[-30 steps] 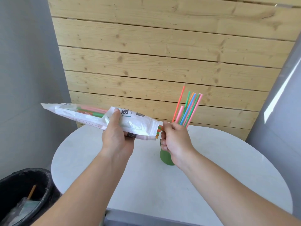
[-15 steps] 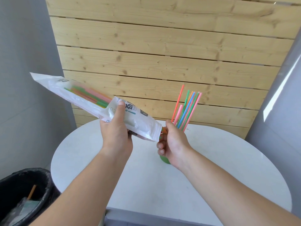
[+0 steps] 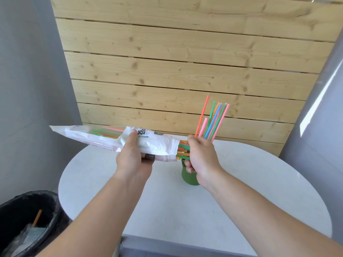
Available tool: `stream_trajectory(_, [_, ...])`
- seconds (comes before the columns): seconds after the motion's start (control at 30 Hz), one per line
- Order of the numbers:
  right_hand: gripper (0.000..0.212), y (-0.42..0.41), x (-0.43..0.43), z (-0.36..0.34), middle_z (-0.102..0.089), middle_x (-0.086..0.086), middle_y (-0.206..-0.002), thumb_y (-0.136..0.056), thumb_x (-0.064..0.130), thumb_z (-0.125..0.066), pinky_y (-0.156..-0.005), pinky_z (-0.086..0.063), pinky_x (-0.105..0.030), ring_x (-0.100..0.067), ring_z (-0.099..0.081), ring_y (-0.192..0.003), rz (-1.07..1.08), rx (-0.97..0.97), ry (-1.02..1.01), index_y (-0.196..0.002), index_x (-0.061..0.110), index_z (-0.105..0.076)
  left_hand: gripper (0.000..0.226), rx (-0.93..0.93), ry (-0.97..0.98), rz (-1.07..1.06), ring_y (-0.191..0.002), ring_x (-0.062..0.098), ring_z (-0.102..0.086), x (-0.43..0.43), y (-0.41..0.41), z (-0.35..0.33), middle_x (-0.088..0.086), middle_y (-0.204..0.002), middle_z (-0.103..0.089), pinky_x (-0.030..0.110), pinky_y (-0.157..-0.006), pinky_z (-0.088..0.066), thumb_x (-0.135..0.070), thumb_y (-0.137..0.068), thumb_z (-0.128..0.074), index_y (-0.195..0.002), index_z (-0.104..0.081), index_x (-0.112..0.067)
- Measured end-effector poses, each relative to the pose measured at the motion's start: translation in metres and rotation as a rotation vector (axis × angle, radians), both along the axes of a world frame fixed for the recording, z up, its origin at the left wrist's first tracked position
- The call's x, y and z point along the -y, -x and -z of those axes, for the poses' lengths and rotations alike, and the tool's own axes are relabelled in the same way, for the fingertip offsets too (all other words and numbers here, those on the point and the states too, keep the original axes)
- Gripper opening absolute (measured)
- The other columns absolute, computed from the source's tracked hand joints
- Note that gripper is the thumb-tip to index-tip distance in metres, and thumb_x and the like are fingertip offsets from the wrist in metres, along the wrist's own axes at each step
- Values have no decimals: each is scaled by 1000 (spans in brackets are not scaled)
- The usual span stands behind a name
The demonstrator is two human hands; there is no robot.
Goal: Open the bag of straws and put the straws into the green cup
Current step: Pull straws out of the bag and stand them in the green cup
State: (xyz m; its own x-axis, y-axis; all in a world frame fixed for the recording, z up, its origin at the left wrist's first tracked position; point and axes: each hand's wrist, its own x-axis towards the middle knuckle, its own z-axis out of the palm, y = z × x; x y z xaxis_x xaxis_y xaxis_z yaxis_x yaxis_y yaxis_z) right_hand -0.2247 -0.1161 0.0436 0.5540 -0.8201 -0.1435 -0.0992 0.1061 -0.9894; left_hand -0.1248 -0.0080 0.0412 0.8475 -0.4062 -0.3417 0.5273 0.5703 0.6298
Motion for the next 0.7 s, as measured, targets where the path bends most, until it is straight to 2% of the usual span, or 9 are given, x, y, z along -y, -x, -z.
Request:
stream_trajectory(0.1, [28, 1, 3, -1, -55, -10, -70, -99, 37, -51, -39, -33, -23, -19, -43, -40, -27, -13, 70, -85, 13, -55, 36, -16, 3, -2, -105, 28, -77, 1, -2, 1, 10, -118, -77, 52, -97, -59, -29, -97, -71, -128, -63, -12])
stream_trajectory(0.23, [22, 2, 5, -2, -59, -9, -75, -100, 30, -55, -38, -37, -24, -17, -45, -40, -26, -22, 150, -93, 10, -59, 36, -47, 2, -17, -105, 29, -77, 0, -4, 1, 10, -116, -77, 53, -96, -60, -29, -97, -72, -128, -63, -12])
stream_trajectory(0.33, [25, 6, 9, -8, -49, -3, -61, -102, 28, -54, -37, -34, -24, -14, -42, -37, -22, -8, 177, -83, 11, -54, 38, -65, 20, -22, -106, 29, -76, 0, -5, 1, 10, -118, -77, 52, -96, -59, -29, -97, -72, -129, -62, -12])
stream_trajectory(0.5, [25, 8, 14, -14, -42, -2, -56, -102, 28, -54, -39, -26, -22, -15, -34, -42, -50, 20, 150, -84, 11, -51, 38, -86, 33, -26, -107, 27, -76, -1, -5, 0, 9, -121, -76, 48, -96, -59, -30, -99, -69, -132, -60, -15])
stream_trajectory(0.7, [26, 6, 13, -10, -44, -1, -59, -98, 31, -61, -37, -26, -20, -12, -36, -40, -121, 42, 77, -83, 11, -53, 37, -99, 29, -30, -106, 28, -76, 2, -7, 2, 9, -119, -76, 51, -96, -59, -29, -97, -71, -130, -61, -14])
